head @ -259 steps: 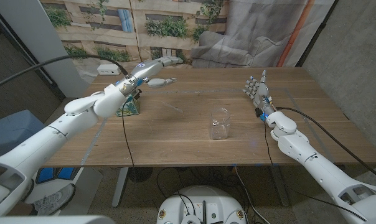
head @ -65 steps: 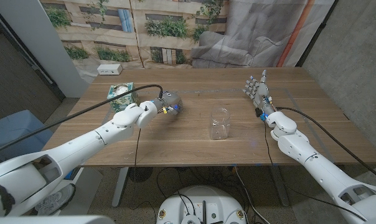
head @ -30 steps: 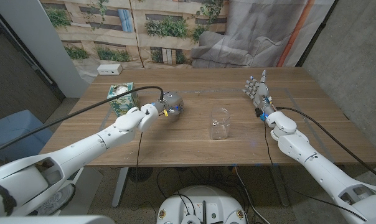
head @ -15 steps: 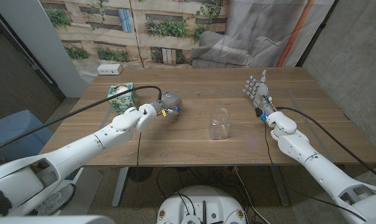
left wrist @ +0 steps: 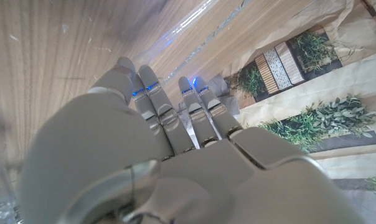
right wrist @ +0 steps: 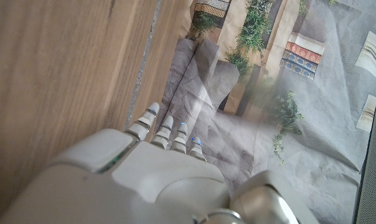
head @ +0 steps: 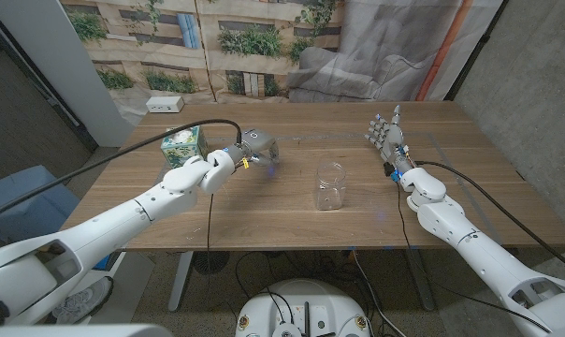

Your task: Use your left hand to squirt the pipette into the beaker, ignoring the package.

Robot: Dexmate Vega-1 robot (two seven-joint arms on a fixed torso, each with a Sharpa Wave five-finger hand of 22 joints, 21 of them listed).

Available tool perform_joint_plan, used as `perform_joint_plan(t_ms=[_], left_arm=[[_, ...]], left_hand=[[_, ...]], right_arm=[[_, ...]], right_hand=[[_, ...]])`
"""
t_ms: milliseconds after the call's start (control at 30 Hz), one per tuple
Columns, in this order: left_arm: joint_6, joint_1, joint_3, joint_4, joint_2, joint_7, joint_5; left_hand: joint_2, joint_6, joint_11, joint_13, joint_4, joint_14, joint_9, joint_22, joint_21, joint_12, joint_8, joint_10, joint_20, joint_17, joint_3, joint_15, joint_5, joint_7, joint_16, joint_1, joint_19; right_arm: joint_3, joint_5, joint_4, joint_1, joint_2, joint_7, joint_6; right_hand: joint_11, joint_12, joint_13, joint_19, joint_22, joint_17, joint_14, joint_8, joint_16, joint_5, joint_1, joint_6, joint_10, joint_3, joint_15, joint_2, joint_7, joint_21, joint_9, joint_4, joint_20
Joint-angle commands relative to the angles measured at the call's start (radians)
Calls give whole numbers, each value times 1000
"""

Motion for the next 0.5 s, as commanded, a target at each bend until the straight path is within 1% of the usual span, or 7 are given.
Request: perform_joint_plan(t_ms=[33, 100, 233, 300, 333, 367, 500], left_arm=[[-16, 36, -56, -72, 25, -10, -51], [-18, 43, -68, -83, 30, -8, -59], [-16, 60, -93, -102, 37, -16, -95], [-16, 68, -105, -111, 40, -21, -113], [-12, 73, -111, -117, 42, -19, -116], [-13, 77, -117, -123, 45, -16, -121], [-8, 96, -148, -145, 49, -14, -165]], left_hand=[[11, -3, 5, 4, 1, 9, 3, 5, 4, -6, -4, -2, -1, 1, -8, -138, -2, -11, -2, -1, 5], [11, -2, 5, 4, 1, 9, 3, 5, 3, -7, -4, -2, -1, 1, -9, -138, -2, -10, -2, -1, 5], [12, -1, 5, 4, 1, 10, 3, 5, 3, -7, -5, -2, -1, 1, -10, -138, -2, -10, -3, -1, 4], [13, 0, 5, 4, 1, 11, 4, 5, 3, -8, -4, -2, -1, 1, -10, -139, -2, -10, -3, -1, 4], [14, 0, 5, 4, 2, 11, 4, 5, 3, -8, -5, -1, -1, 1, -11, -139, -2, -10, -3, -1, 4], [16, 2, 5, 4, 2, 14, 4, 5, 3, -8, -4, 0, -2, 2, -11, -139, -1, -9, -2, -1, 4], [18, 5, 5, 5, 2, 17, 4, 5, 2, -8, -4, 1, -2, 2, -11, -141, -1, -10, -1, -1, 4]], right_arm=[[0, 0, -2, 0, 0, -1, -1], [0, 0, -2, 0, 0, -1, -1], [0, 0, -2, -1, 0, -1, -1], [0, 0, -2, -1, -1, -1, -1], [0, 0, -2, 0, -1, -1, -1], [0, 0, -2, 0, -1, -1, -1], [0, 0, -2, 0, -1, -1, -1]], right_hand=[[-3, 1, 4, 5, 4, 4, -8, 7, 6, 4, 0, 0, 1, -7, -84, 59, -8, -2, 2, -1, 2], [3, 1, 3, 5, 4, 4, -8, 6, 6, 5, 0, -1, 0, -7, -83, 59, -9, -2, 2, -1, 2], [-1, 4, 4, 4, 4, 4, -10, 7, 6, 5, 0, 0, 8, -7, -81, 59, -8, -3, 2, -1, 3], [-6, 0, 3, 4, 4, 4, -9, 6, 6, 5, 0, 0, -2, -7, -82, 59, -9, -3, 2, -1, 3], [-2, 4, 3, 4, 4, 4, -9, 6, 6, 5, 0, 0, 8, -7, -82, 59, -9, -3, 2, -1, 3], [3, -1, 3, 5, 4, 4, -9, 6, 6, 5, 0, 0, -5, -7, -82, 59, -10, -3, 2, -1, 2], [-1, 3, 3, 4, 4, 4, -7, 6, 7, 5, 0, -1, 4, -7, -84, 59, -8, -3, 2, -1, 3]])
